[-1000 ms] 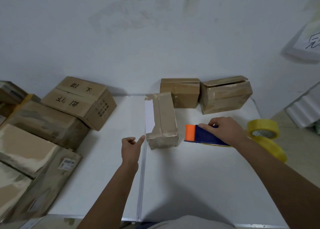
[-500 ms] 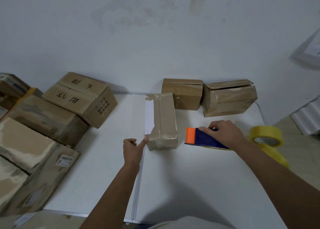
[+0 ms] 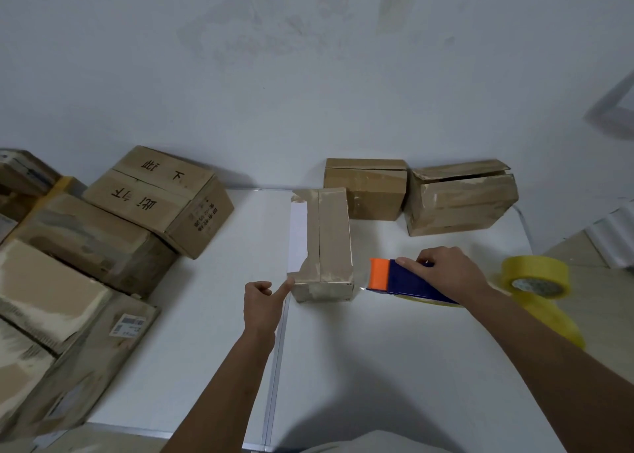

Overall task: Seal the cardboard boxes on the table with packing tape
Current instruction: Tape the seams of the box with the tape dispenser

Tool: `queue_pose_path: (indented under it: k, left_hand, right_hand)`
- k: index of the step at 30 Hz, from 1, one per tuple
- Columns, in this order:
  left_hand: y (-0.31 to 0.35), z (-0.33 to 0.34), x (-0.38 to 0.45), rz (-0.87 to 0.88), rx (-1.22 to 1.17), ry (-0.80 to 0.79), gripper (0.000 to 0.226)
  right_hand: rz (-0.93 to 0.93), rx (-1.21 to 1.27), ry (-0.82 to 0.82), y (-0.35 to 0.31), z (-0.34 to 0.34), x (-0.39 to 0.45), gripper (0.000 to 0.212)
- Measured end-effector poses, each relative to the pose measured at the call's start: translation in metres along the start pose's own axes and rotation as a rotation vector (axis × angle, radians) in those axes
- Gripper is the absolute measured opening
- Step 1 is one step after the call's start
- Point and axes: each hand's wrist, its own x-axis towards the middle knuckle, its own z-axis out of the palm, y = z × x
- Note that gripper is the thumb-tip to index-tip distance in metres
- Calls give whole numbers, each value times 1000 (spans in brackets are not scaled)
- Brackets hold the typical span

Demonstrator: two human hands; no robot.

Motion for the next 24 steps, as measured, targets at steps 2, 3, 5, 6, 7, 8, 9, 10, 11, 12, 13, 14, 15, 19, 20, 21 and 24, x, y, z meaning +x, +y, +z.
queue_pose_path:
  k: [2, 3, 5, 6, 7, 8, 9, 10, 11, 12, 13, 14, 15, 19, 20, 21, 24]
  left_hand:
    - [-1, -1, 2, -15, 1, -14, 50]
    - [-1, -1, 3, -21, 2, -24, 50]
    - [0, -3, 5, -28, 12, -50, 50]
    - [0, -3, 7, -30, 19, -61, 51]
    - [0, -4, 8, -30, 26, -72, 51]
    - [1, -5, 8, -31, 30, -87, 53]
    - [1, -7, 9, -37, 33, -102, 55]
    - [1, -8, 10, -50, 44, -117, 60]
    - [0, -8, 12, -65, 59, -131, 68]
    - [1, -10, 13, -82, 77, -150, 77]
    - [2, -12, 14, -97, 84, -170, 86]
    - [5, -15, 14, -119, 81, -196, 92]
    - [8, -18, 15, -134, 79, -226, 99]
    - [19, -22, 20, -64, 315, -216, 96]
    - [22, -20, 16, 35, 456, -149, 88]
    - [22, -18, 12, 206, 617, -87, 81]
    - [12, -5, -1, 927, 909, -225, 62]
  right_hand:
    - [-2, 1, -2, 1, 3, 0, 62]
    - [-4, 3, -3, 2, 4, 0, 62]
    - [-4, 3, -1, 3, 5, -1, 62]
    - [-6, 4, 0, 3, 6, 0, 62]
    - [-4, 4, -2, 3, 6, 0, 62]
    - [-7, 2, -3, 3, 7, 0, 62]
    - [-6, 2, -5, 3, 7, 0, 62]
    - [-9, 5, -5, 4, 7, -1, 61]
    - [-9, 10, -4, 4, 7, -1, 61]
    - [-11, 15, -1, 4, 7, -2, 61]
    - [-11, 16, 1, 4, 7, -2, 61]
    - [-15, 15, 5, 4, 8, -3, 61]
    - [-18, 13, 7, 4, 8, -3, 61]
    - [-15, 12, 17, 3, 11, -3, 61]
    - [-13, 15, 21, 3, 12, -3, 61]
    - [-9, 17, 24, 4, 13, -4, 62]
    - [-6, 17, 24, 5, 14, -4, 61]
